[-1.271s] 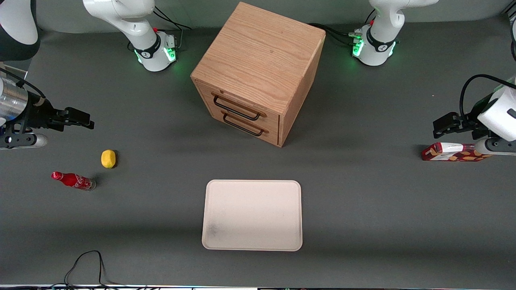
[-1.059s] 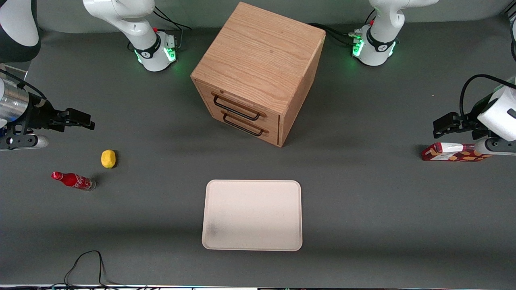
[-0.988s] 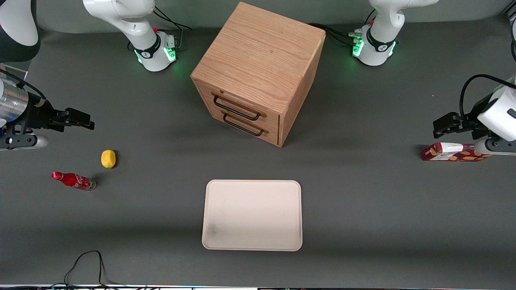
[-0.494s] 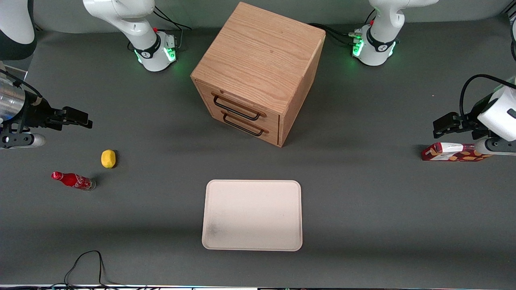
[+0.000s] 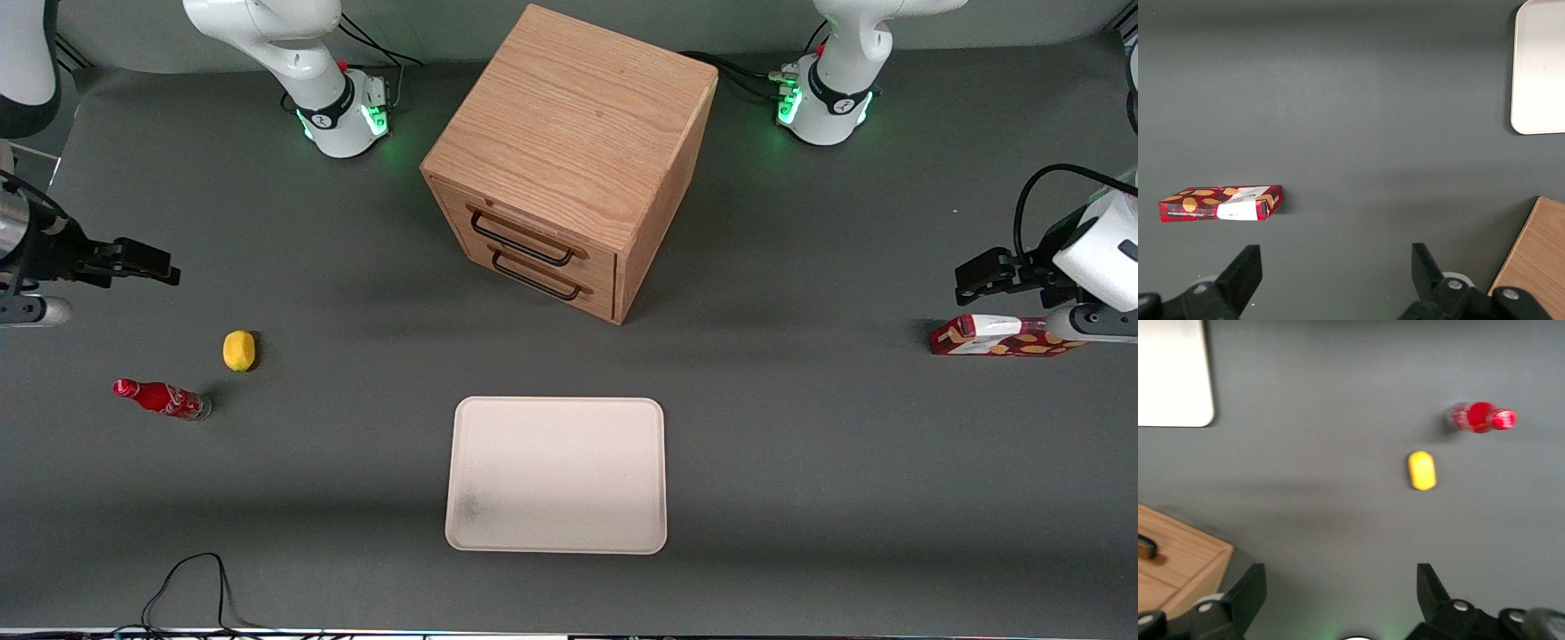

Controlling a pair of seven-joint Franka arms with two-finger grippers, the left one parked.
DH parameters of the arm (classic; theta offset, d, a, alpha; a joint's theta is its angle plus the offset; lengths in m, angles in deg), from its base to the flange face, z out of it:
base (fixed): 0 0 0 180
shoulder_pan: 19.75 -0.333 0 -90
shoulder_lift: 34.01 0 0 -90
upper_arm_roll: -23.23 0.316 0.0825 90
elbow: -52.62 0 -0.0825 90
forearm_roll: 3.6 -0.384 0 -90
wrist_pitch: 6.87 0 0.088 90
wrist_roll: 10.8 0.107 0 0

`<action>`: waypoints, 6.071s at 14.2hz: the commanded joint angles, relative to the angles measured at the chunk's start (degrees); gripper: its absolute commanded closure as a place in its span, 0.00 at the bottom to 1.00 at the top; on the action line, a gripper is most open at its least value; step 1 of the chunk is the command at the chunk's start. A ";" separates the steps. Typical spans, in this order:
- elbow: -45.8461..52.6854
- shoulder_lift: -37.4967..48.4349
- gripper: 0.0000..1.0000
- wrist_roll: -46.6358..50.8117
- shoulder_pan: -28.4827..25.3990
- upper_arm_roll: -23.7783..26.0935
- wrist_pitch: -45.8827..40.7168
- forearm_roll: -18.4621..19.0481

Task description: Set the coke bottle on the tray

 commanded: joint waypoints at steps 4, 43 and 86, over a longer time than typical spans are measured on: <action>10.30 -7.45 0.00 -20.29 0.12 -14.13 -1.21 0.63; -4.87 -24.70 0.03 -32.81 0.65 -16.18 31.57 -6.14; 40.83 -33.48 1.00 16.99 -2.50 3.32 -3.17 -3.85</action>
